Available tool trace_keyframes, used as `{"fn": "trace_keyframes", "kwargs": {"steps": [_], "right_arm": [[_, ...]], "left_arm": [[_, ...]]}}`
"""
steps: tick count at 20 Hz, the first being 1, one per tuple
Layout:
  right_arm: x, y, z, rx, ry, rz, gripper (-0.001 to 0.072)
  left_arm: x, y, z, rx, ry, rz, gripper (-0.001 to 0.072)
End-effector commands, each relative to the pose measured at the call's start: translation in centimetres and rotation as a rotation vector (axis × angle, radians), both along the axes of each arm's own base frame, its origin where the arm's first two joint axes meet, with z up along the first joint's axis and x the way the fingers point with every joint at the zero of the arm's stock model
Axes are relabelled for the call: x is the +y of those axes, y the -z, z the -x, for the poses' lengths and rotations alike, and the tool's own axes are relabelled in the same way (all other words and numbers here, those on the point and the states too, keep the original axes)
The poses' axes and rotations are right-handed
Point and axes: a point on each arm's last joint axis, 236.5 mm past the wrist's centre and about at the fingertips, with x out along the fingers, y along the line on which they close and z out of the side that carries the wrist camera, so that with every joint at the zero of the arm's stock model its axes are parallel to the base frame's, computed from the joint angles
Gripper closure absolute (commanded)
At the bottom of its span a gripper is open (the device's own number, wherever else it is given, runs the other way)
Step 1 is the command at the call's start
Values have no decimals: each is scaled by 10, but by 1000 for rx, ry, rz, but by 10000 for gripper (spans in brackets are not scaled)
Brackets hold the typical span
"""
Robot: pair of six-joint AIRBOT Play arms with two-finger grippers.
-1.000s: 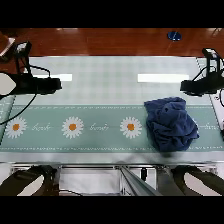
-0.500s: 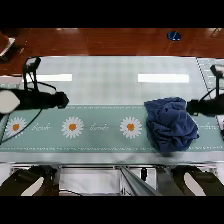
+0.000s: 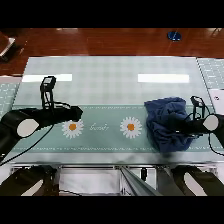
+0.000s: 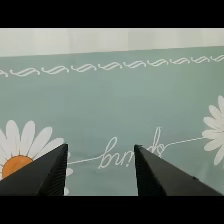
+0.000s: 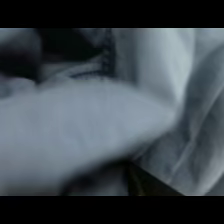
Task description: Fold the shirts.
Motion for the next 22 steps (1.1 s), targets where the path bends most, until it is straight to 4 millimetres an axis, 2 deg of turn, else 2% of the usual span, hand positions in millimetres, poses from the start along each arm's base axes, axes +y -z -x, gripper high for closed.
{"fn": "trace_keyframes", "kwargs": {"steps": [1, 2, 3, 4, 5, 6, 8, 10, 11, 12, 14, 16, 19, 21, 22], "right_arm": [[17, 26, 8, 82, -18, -73, 306], [26, 28, 8, 92, -27, -111, 321], [34, 28, 8, 92, -35, -146, 410], [43, 25, 5, 75, -65, -183, 571], [52, 21, 0, 51, -108, -217, 685], [60, 14, -6, 27, -136, -249, 684], [65, -17, -27, -30, -182, -261, 684], [63, -80, -67, -201, -219, -238, 684], [65, -123, -87, -315, -234, -229, 684], [67, -165, -101, -421, -248, -226, 684], [73, -249, -115, -615, -281, -220, 684], [79, -327, -115, -784, -330, -203, 684], [91, -426, -100, -996, -413, -188, 685], [98, -487, -83, -1145, -447, -178, 685], [102, -510, -74, -1201, -466, -176, 685]], "left_arm": [[-3, 15, 0, 31, -2, -7, 199], [-3, 17, 0, 43, -15, -3, 199], [-3, 17, -1, 47, -27, 3, 199], [-4, 16, -3, 36, -28, 8, 199], [-3, 14, -6, 23, -27, 3, 199], [3, 13, -8, 11, -17, -27, 199], [35, 7, -5, 46, -29, -130, 199], [75, -9, -1, 62, -108, -190, 200], [88, -19, 2, 42, -147, -182, 199], [97, -30, 5, 15, -177, -170, 199], [96, -50, 15, -67, -189, -118, 199], [94, -54, 31, -104, -182, -81, 199], [97, -35, 48, -80, -230, -43, 199], [98, -19, 53, -36, -277, -23, 200], [98, -15, 52, -34, -291, -13, 200]]}}
